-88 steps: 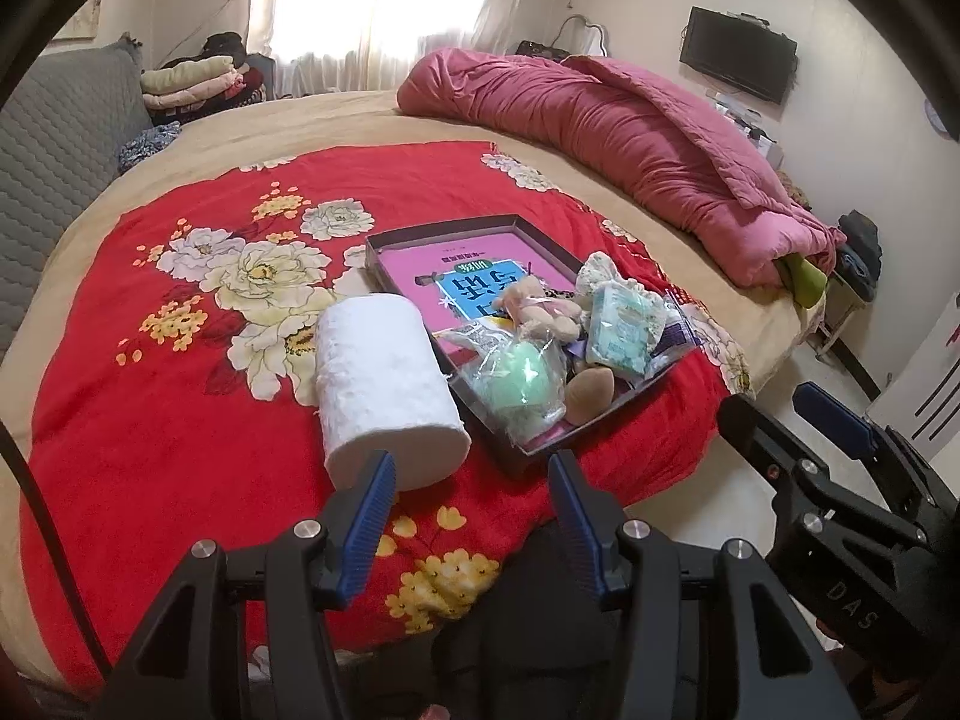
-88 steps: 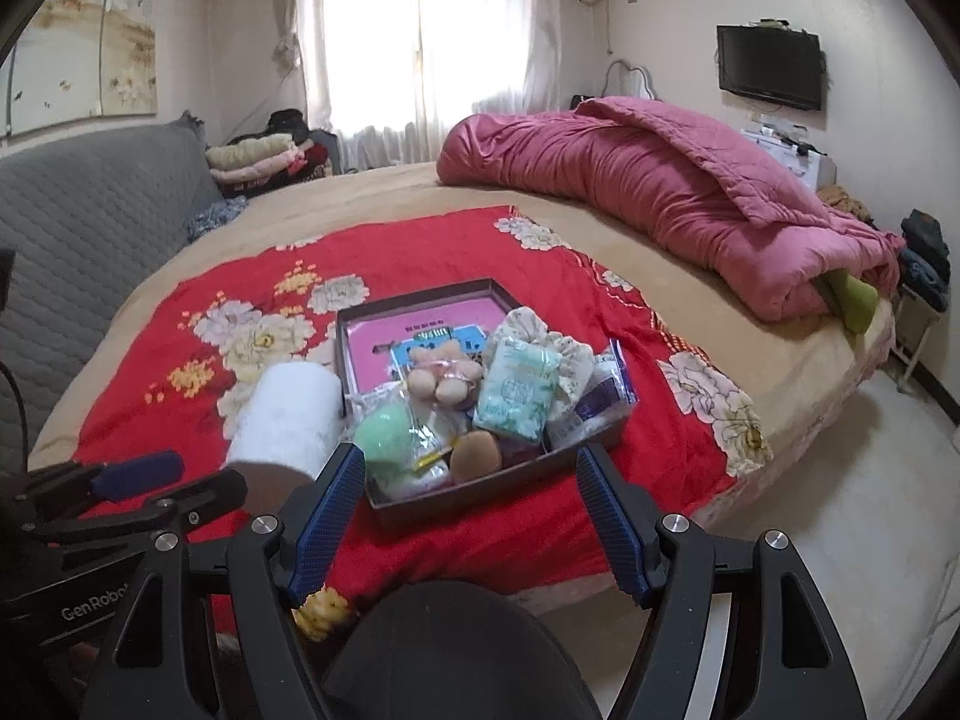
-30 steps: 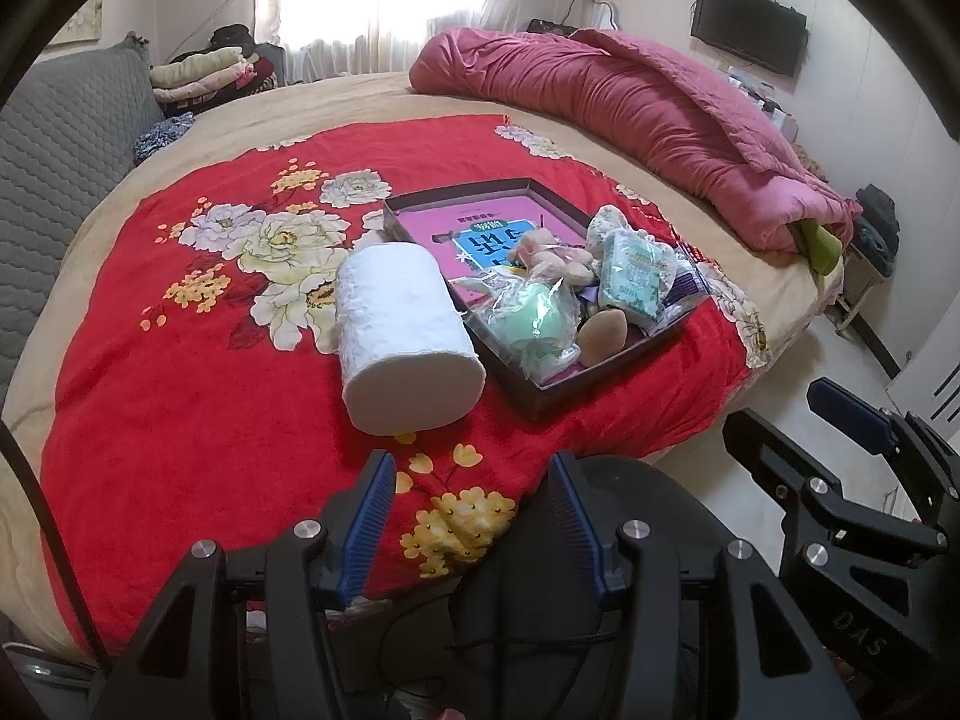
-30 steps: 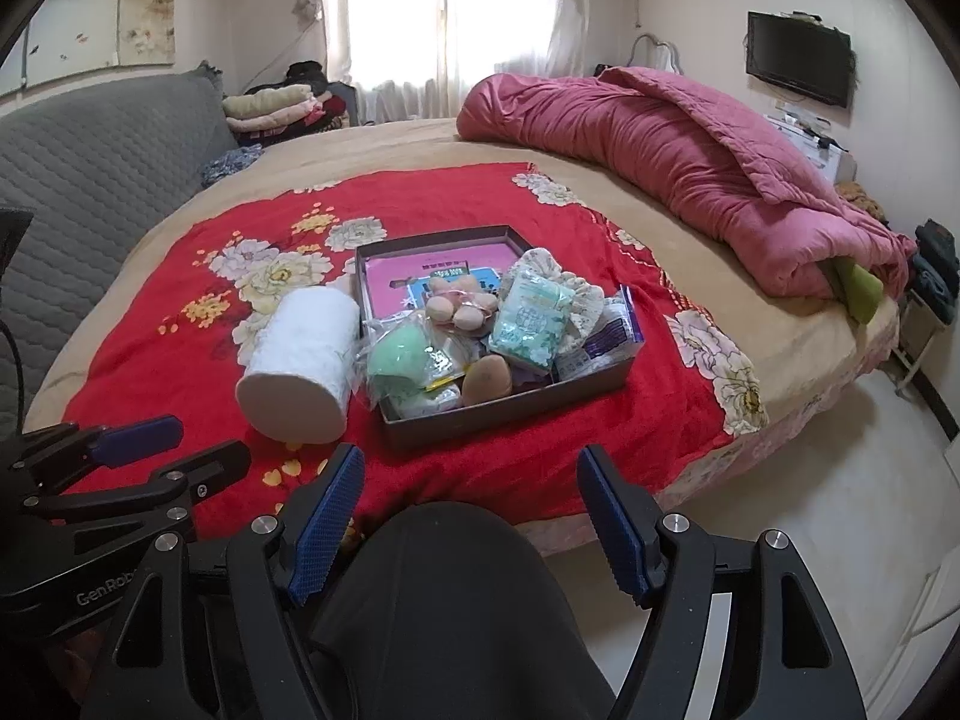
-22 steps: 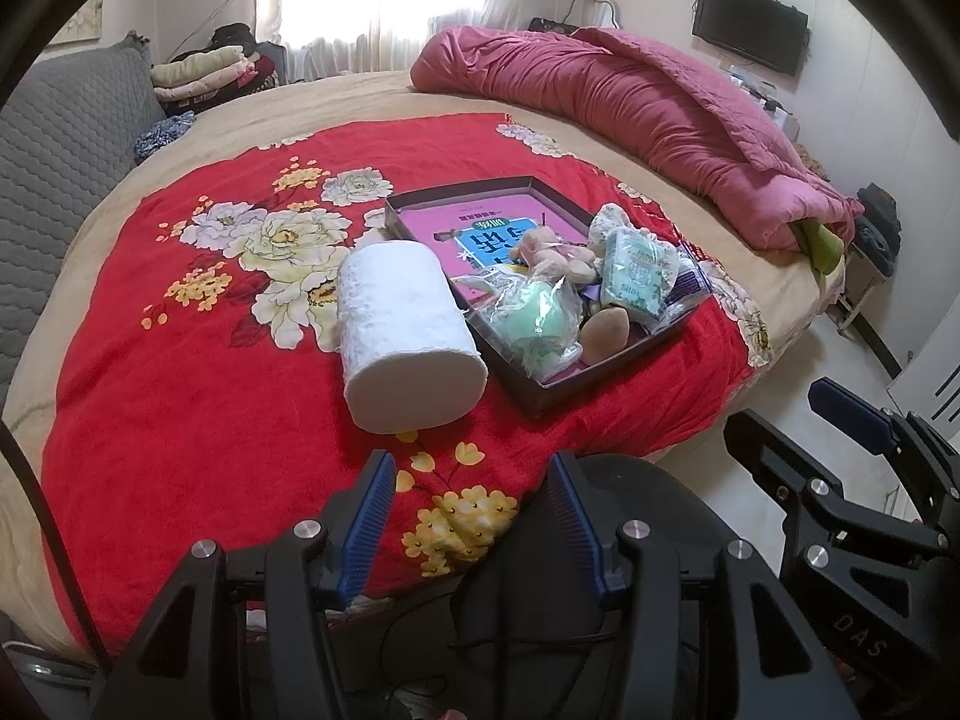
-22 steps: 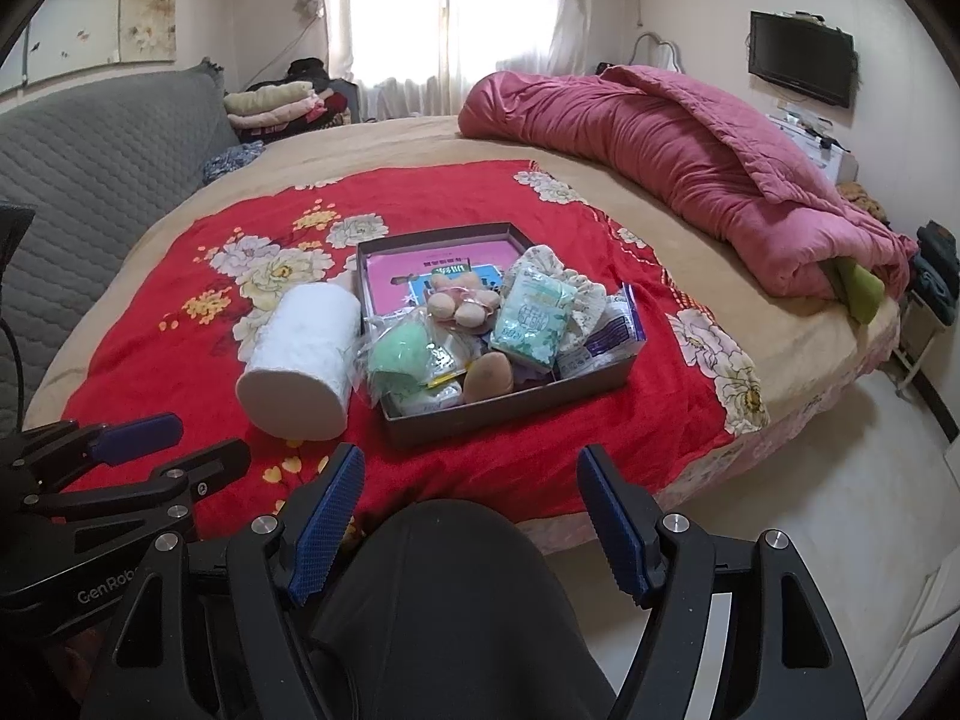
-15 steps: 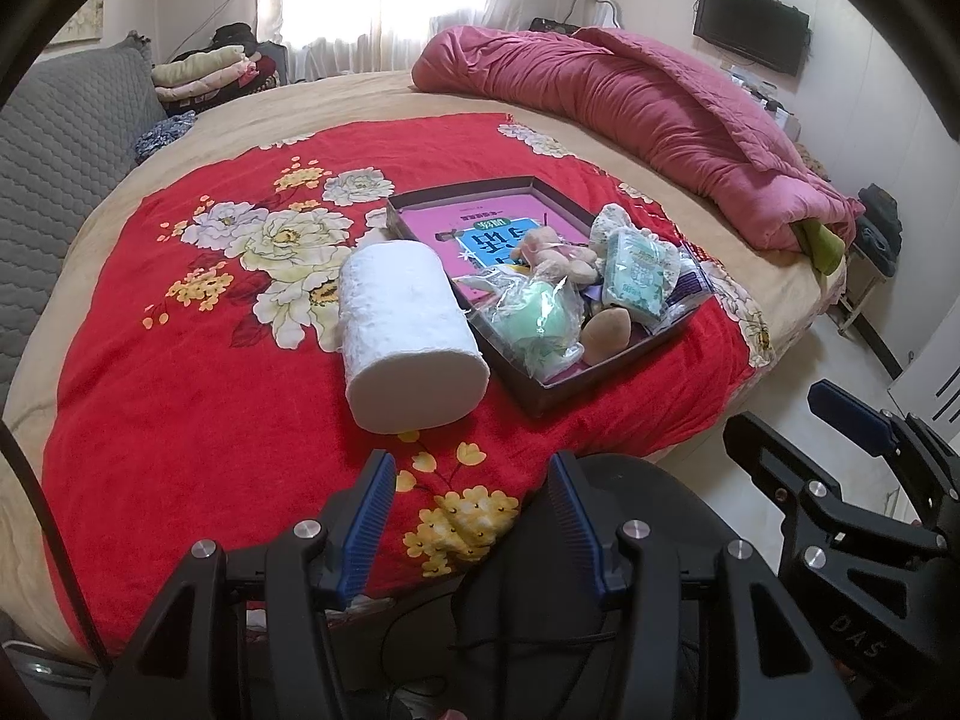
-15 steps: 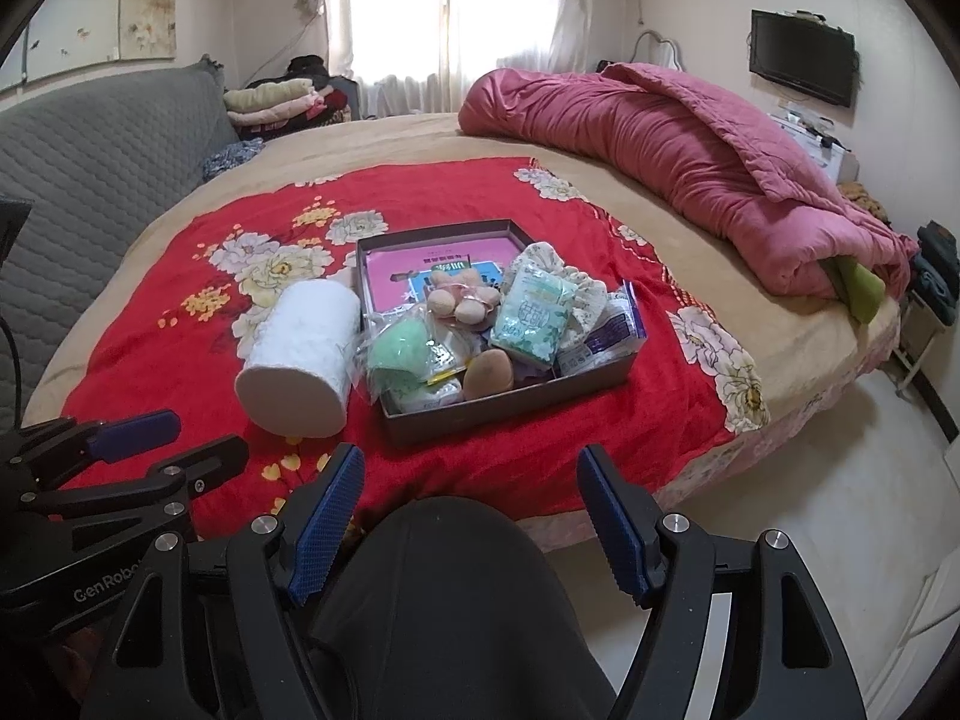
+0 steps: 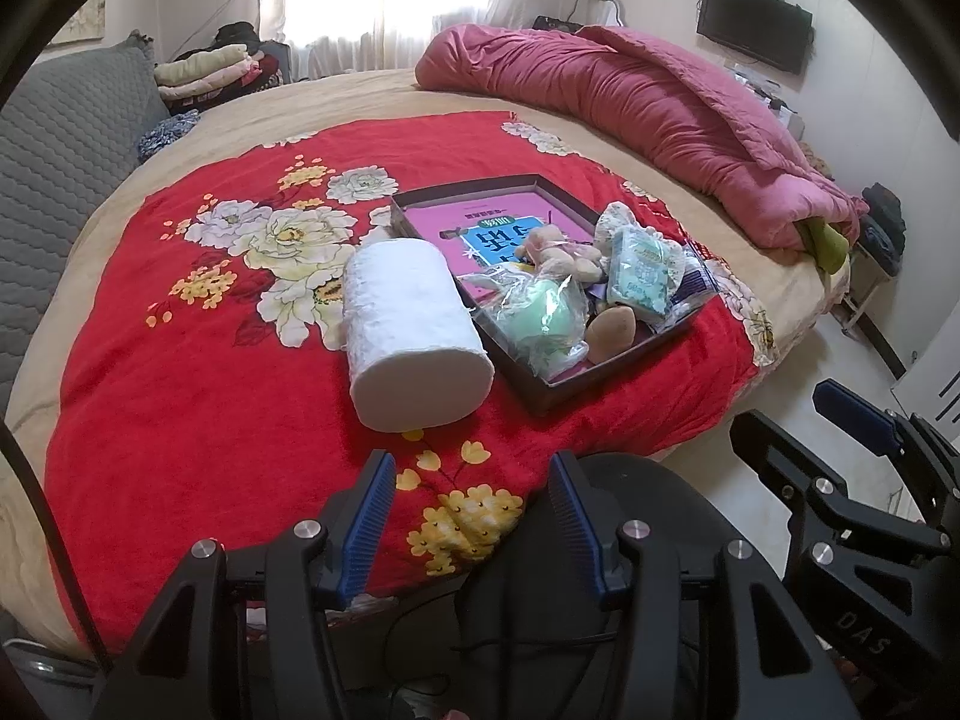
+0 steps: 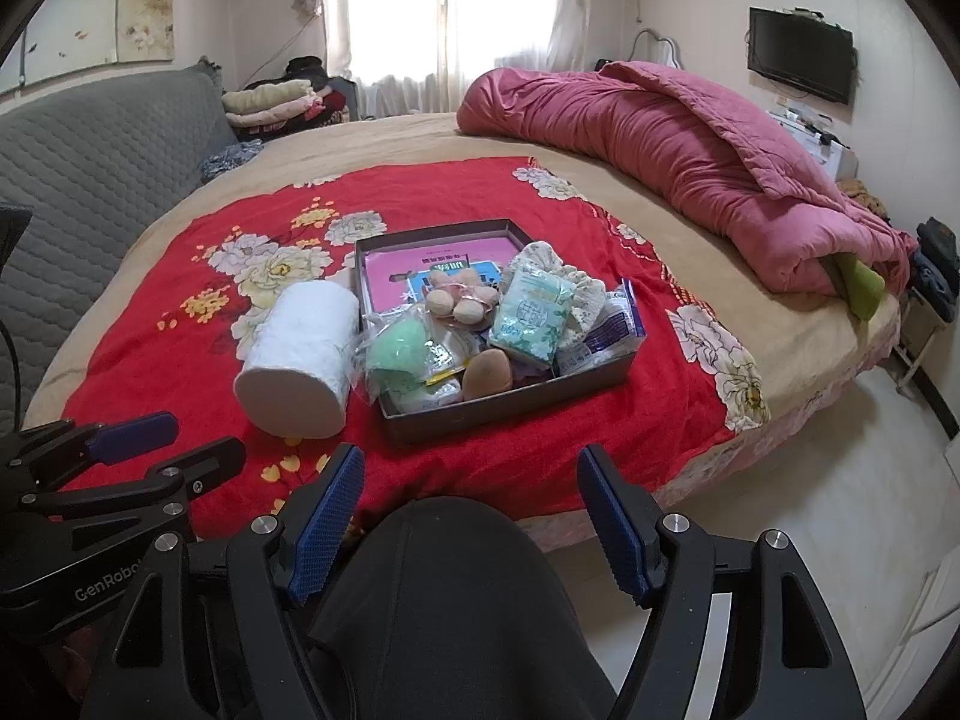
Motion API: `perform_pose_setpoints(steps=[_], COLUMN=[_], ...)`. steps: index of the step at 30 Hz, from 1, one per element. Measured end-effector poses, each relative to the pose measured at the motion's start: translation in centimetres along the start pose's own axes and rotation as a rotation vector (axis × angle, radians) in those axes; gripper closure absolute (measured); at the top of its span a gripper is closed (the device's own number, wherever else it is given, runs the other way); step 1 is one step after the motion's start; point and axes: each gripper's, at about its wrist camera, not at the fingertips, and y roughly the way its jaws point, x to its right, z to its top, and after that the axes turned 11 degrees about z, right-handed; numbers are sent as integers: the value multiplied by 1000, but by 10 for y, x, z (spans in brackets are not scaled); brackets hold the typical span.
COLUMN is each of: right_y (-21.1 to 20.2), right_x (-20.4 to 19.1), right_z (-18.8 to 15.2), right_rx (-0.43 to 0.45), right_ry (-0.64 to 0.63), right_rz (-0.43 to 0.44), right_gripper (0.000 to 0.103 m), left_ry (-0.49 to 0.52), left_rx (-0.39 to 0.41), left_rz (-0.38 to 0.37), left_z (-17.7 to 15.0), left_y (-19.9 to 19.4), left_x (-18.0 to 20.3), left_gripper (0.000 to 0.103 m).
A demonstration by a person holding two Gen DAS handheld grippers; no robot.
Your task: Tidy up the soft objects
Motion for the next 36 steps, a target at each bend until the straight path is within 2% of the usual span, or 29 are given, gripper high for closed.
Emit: perform_pose_setpoints(steps=[36], right_y=[0], right_x=[1], right_z=[1], right_rx=[-5], right_ry=[5], right_rz=[2], right_gripper=[29], left_ry=[3], left_rx=[-12], left_rz=[10], left_z=[-1], left_y=[4], left_x=[3], left_gripper=[50])
